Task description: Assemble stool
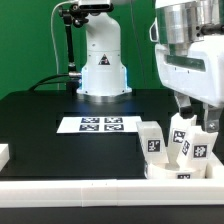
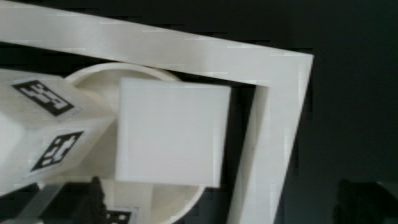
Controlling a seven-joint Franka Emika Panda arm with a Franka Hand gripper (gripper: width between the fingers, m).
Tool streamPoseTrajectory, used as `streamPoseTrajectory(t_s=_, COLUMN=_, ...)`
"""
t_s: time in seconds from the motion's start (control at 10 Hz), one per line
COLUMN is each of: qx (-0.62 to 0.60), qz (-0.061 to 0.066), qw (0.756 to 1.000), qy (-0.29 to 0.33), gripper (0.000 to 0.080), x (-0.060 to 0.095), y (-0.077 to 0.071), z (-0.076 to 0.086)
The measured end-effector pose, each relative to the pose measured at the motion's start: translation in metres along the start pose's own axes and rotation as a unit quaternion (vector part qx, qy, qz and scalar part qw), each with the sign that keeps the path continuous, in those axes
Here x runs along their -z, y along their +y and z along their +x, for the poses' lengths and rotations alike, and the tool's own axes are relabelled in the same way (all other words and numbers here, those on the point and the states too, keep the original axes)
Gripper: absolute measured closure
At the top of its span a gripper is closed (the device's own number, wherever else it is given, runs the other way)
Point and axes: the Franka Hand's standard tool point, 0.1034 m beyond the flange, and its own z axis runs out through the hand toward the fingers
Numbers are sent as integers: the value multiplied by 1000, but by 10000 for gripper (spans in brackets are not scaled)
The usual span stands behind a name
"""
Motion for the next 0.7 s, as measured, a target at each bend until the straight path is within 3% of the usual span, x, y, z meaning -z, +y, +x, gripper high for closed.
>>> streamPoseTrajectory(t_s=0.3, qx=197, qz=-17, qw=980, qy=28, gripper=151, x=-1, y=0, z=-2)
streamPoseTrajectory(t_s=0.7, qx=325, qz=-25, qw=945, qy=31, gripper=151, x=-2, y=0, z=-2)
